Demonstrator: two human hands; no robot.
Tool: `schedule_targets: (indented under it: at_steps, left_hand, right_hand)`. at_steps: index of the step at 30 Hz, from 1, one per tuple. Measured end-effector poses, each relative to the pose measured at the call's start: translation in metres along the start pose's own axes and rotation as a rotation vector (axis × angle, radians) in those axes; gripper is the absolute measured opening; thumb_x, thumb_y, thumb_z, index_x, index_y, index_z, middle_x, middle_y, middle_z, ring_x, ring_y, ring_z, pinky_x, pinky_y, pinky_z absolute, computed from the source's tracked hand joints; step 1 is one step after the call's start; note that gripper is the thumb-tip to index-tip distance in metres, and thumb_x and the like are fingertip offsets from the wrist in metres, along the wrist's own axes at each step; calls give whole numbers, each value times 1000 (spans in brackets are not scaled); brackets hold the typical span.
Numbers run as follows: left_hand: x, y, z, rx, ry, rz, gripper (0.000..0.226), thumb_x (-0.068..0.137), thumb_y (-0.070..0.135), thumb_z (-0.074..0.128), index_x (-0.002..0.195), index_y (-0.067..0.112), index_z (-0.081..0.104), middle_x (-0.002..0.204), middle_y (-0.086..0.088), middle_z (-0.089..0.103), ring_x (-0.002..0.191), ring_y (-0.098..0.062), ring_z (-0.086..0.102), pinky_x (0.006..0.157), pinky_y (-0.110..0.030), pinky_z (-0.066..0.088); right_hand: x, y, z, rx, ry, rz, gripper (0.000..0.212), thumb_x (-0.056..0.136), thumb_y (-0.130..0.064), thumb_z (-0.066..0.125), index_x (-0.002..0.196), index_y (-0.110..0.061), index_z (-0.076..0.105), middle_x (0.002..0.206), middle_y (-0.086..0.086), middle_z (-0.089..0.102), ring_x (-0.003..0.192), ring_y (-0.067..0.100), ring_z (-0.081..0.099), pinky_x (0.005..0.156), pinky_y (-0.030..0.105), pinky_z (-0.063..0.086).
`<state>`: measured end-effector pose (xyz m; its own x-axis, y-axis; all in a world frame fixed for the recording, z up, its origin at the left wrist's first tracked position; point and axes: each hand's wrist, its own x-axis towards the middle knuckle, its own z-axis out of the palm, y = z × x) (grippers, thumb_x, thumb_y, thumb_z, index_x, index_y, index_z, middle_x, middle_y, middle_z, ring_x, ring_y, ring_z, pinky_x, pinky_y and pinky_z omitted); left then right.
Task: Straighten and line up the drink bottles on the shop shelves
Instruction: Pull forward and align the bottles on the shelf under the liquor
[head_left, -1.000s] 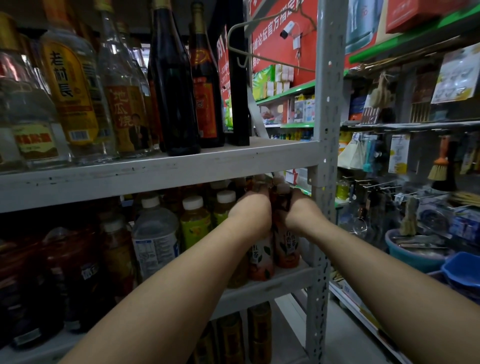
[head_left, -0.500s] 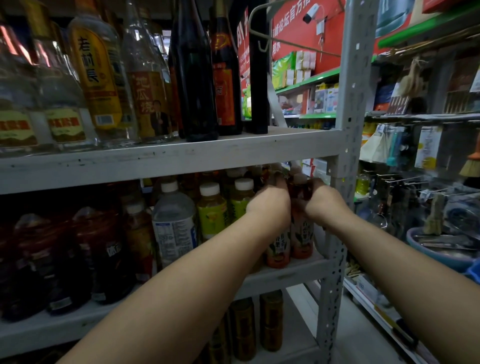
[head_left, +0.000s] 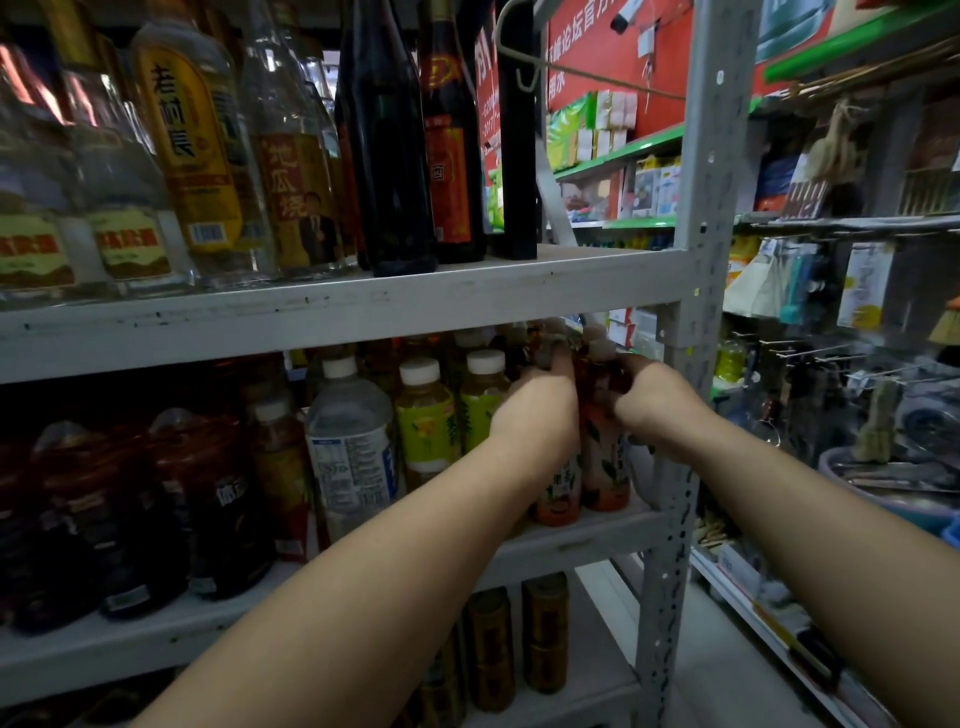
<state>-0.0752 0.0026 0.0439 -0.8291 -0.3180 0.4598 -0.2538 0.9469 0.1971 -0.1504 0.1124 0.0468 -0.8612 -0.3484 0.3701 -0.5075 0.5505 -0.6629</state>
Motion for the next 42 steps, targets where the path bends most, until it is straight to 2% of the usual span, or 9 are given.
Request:
schedule_targets:
  at_steps: [6,10,13,16,21,27,32,37,42]
  left_hand:
    - [-14,-2,-7,-55,-15,52,87,88,16,56,150,30,-5,135,-24,44,102,-36,60,73,-43,49]
    - [-48,-28,-25,-157,185,164,76,84,30,64,147,26,21,131,-3,53,111,-22,58,84,-36,53]
    - [-78,-67,-48,-101,427,202,57,82,37,63,135,26,45,124,6,58,108,-11,58,82,-27,53]
    - [-91,-99,-66,3,528,99,50,84,37,63,130,21,52,119,2,59,94,-19,63,68,-30,52]
    - [-88,-113,-67,205,360,-110,58,87,50,54,134,20,41,119,-7,54,93,-32,62,65,-35,44]
    - [-54,-105,-77,124,321,-191,46,81,65,55,94,21,48,81,1,50,75,-26,58,57,-34,46]
    - [-33,-94,-85,135,226,-192,51,72,66,65,63,23,38,59,6,42,48,-14,38,44,-26,24]
    - [-33,-98,-85,88,195,-155,23,82,43,66,93,24,59,68,5,47,61,-19,47,57,-35,43]
    - [-35,-108,-97,-184,42,-150,37,81,34,72,114,23,60,104,-1,64,96,-24,61,81,-44,55]
  right_hand:
    - [-17,-5,-1,-236,86,5,38,84,-38,57,116,-18,54,107,13,64,94,35,60,75,38,51]
    - [-49,-13,4,-273,381,-322,30,86,-39,49,111,-23,53,103,3,60,86,30,59,67,38,49]
    - [-54,-33,13,-67,296,-449,37,86,-41,54,116,-20,58,102,-2,61,88,17,56,69,29,43]
    - [-43,-56,26,6,190,-416,30,86,-46,56,104,-22,58,94,-4,58,84,15,53,65,28,42]
    - [-25,-87,45,-35,51,-260,45,78,-60,58,98,-20,58,98,6,64,87,27,60,73,42,53]
    - [-18,-98,51,-121,6,-257,68,62,-71,67,112,-25,58,102,2,66,94,27,62,74,38,54]
    - [-15,-99,47,-62,-61,-226,87,45,-81,63,114,-27,58,102,-2,67,91,21,63,76,39,56]
    - [-6,-88,47,208,-133,-220,51,58,-45,85,103,-35,63,96,-13,68,90,10,64,82,35,56]
    - [0,-77,44,441,-313,-255,46,68,-15,82,110,-26,65,100,-5,71,94,14,67,77,31,57]
